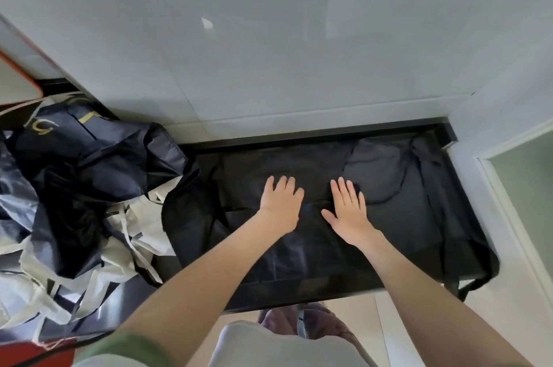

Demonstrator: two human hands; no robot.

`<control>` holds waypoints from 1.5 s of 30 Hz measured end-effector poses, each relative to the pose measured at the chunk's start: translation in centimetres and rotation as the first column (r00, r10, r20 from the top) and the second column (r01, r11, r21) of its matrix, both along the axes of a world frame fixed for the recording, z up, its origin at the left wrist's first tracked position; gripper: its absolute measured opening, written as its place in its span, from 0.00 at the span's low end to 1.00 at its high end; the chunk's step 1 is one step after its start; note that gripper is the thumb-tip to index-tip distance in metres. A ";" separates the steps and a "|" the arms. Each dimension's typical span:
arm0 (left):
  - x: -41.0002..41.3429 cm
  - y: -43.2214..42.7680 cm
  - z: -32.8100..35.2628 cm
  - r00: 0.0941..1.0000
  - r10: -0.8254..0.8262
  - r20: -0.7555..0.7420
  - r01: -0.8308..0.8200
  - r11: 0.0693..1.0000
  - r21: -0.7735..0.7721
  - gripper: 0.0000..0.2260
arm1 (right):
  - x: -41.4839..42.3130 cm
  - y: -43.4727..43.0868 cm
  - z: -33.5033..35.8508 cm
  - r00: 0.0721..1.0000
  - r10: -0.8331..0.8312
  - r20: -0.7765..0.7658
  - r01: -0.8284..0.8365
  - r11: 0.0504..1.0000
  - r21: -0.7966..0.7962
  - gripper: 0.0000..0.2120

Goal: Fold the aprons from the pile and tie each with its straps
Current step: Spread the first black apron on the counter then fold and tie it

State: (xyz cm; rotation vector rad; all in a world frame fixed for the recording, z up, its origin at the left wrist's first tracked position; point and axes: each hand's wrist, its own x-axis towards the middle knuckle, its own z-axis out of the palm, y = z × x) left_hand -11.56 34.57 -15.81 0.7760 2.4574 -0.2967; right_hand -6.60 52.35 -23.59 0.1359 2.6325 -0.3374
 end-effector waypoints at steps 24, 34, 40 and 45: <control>1.8 12.0 -5.4 0.986 -0.115 0.121 0.096 0.984 0.151 0.46 | 6.7 18.1 1.7 0.734 -0.651 -0.194 0.679 0.697 0.229 0.14; 1.9 12.9 -5.5 0.995 0.051 -0.089 -0.026 0.964 0.264 0.30 | 4.4 20.1 4.9 0.353 -0.936 0.019 0.844 0.309 -0.438 0.09; 0.5 12.7 -4.7 0.986 0.156 0.057 -0.166 0.905 0.393 0.15 | 3.0 19.0 7.8 0.363 -0.932 0.004 0.768 0.297 -0.567 0.05; 0.1 11.8 -3.1 0.924 0.327 0.198 -0.380 0.738 0.557 0.08 | 2.5 17.4 8.4 0.589 -0.806 0.055 0.672 0.451 -0.587 0.08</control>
